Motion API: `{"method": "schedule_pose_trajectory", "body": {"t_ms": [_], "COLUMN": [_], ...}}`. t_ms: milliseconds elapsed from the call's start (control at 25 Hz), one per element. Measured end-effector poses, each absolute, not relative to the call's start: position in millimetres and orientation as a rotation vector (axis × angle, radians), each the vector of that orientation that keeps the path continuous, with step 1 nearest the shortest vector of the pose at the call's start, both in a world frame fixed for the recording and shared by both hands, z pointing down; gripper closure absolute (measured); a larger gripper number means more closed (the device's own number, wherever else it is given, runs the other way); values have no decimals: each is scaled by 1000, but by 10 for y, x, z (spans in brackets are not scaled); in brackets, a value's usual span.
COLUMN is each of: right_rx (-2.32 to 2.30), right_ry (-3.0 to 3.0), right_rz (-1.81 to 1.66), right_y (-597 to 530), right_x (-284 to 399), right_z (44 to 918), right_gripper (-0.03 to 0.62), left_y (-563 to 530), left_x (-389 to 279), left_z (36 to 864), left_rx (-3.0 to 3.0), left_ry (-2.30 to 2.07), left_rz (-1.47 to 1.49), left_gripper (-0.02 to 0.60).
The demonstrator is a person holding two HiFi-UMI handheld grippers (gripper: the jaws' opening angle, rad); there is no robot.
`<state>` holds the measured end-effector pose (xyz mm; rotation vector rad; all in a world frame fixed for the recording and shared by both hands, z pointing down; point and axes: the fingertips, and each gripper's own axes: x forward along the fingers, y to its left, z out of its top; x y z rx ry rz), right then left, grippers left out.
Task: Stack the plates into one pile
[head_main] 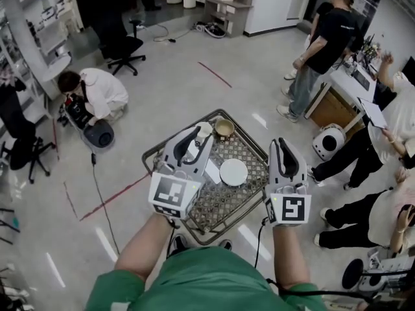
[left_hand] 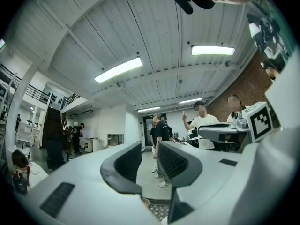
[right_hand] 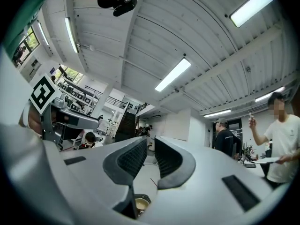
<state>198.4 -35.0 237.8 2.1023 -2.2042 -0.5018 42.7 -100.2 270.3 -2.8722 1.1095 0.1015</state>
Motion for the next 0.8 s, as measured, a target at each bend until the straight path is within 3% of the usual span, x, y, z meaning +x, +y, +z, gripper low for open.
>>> {"method": "schedule_pose_trajectory", "body": {"t_ms": [800], "right_rx": [2026], "right_ry": [-2232], "right_rz": [-511], "right_y": [-437], "right_x": [1765], "right_z": [2286], "right_gripper": [526], "left_y": [-1140], "left_x": [332], "left_z": [2522], "left_rx": [-2849], "left_ry": [1095], "left_rz": [139], "left_gripper": [456]}}
